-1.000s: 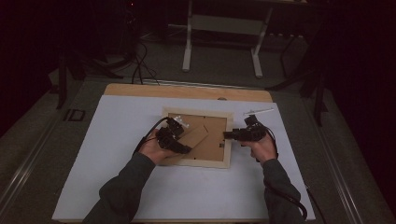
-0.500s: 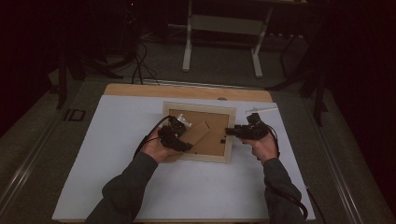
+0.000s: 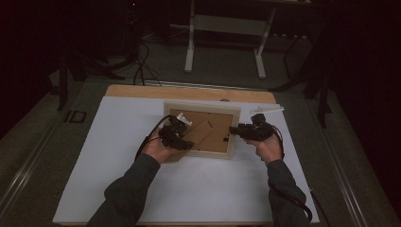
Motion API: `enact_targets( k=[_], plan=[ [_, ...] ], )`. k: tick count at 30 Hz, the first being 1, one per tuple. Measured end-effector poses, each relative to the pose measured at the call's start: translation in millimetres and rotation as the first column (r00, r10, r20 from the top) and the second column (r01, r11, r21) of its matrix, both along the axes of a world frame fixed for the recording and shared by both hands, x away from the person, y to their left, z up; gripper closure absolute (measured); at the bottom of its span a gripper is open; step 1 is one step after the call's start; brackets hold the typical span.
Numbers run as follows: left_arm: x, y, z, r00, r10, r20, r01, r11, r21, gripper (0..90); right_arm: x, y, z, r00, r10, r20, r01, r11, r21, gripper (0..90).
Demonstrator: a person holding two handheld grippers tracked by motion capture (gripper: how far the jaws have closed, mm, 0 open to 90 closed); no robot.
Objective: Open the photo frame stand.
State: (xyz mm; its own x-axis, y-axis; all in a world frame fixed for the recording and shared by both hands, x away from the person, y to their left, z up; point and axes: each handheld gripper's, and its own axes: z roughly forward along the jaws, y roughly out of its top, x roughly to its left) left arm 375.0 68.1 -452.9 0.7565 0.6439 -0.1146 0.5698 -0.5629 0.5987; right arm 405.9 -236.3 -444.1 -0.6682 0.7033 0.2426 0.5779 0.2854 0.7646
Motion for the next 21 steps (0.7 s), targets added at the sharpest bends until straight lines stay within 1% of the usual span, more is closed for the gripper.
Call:
enact_targets(
  k=[2, 6, 8, 15, 16, 21],
  plan=[
    [0.1, -1.0, -0.2, 1.0000, 0.004, 0.006, -0.004, 0.9999, 0.010, 65.4, -1.8, 1.3, 3.6, 0.9998, 0.003, 0.021, -0.002, 1.000, -0.020, 62.4],
    [-0.6, -2.4, 0.6, 0.9998, 0.006, 0.020, -0.007, 0.9998, 0.018, 65.4, -2.2, 1.4, 3.9, 0.9998, 0.000, 0.022, 0.001, 1.000, -0.022, 62.5],
    [-0.2, -3.7, 1.1, 0.9995, 0.011, 0.029, -0.012, 0.9997, 0.021, 65.4, -3.2, 1.5, 4.3, 0.9994, -0.008, 0.033, 0.009, 1.000, -0.023, 62.6],
    [1.0, -6.0, 1.9, 0.9989, 0.019, 0.042, -0.020, 0.9993, 0.032, 65.5, -4.6, 1.8, 6.0, 0.9987, -0.017, 0.048, 0.018, 0.999, -0.034, 62.8],
    [1.5, -6.6, 2.2, 0.9987, 0.021, 0.047, -0.022, 0.9991, 0.035, 65.5, -5.2, 2.3, 6.3, 0.9979, -0.019, 0.062, 0.022, 0.999, -0.041, 62.8],
    [2.6, -7.7, 2.2, 0.9984, 0.025, 0.051, -0.027, 0.9990, 0.036, 65.6, -5.7, 2.3, 6.7, 0.9974, -0.022, 0.069, 0.025, 0.999, -0.047, 62.8]
  ],
)
